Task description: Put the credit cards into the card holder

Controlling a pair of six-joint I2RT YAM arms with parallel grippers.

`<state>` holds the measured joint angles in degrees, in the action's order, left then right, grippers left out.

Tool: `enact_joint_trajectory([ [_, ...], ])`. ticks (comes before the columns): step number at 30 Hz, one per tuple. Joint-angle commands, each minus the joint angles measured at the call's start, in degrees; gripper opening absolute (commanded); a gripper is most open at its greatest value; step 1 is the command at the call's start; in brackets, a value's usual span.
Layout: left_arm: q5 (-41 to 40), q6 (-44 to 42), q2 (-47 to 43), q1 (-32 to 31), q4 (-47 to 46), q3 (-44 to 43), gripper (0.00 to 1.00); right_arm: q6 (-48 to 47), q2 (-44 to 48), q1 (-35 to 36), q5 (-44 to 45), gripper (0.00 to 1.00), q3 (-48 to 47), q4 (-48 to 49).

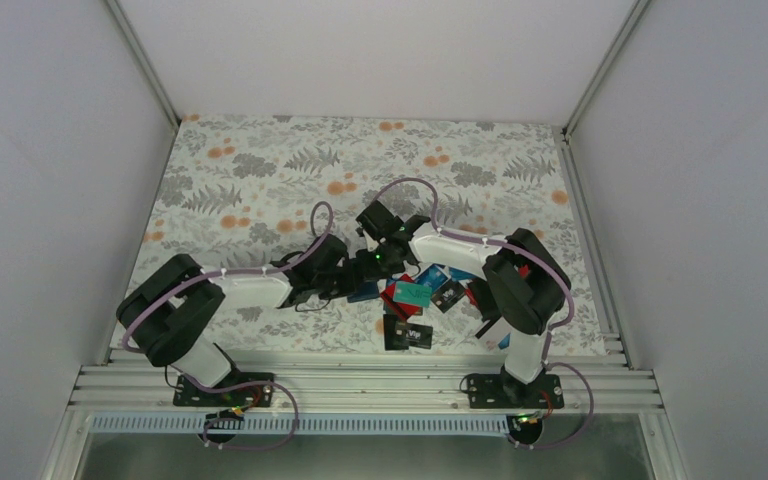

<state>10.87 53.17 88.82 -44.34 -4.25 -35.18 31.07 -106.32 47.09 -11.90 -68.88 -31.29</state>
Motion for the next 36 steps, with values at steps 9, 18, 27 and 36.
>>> enact_joint_trajectory([
  [9, -2.36, -5.91, -15.26, 7.41, 12.80, -0.21, 0.02, 0.42, -4.32, 0.52, 0.34, 0.04, 1.83, 4.03],
  [18, 2.82, -12.23, -9.89, 10.89, 7.40, 0.92, 0.02, 0.22, -4.68, 0.53, -0.19, 0.04, 1.02, 3.79],
  [27, 8.65, -15.34, -0.71, 11.63, -0.53, 1.74, 0.08, 0.13, -4.77, 0.46, -0.56, 0.04, -0.33, 2.88],
  [36, 9.16, -14.71, 1.93, 11.64, -1.64, 3.78, 0.08, -0.23, -4.91, 0.37, 0.07, 0.04, -4.09, 0.53],
])
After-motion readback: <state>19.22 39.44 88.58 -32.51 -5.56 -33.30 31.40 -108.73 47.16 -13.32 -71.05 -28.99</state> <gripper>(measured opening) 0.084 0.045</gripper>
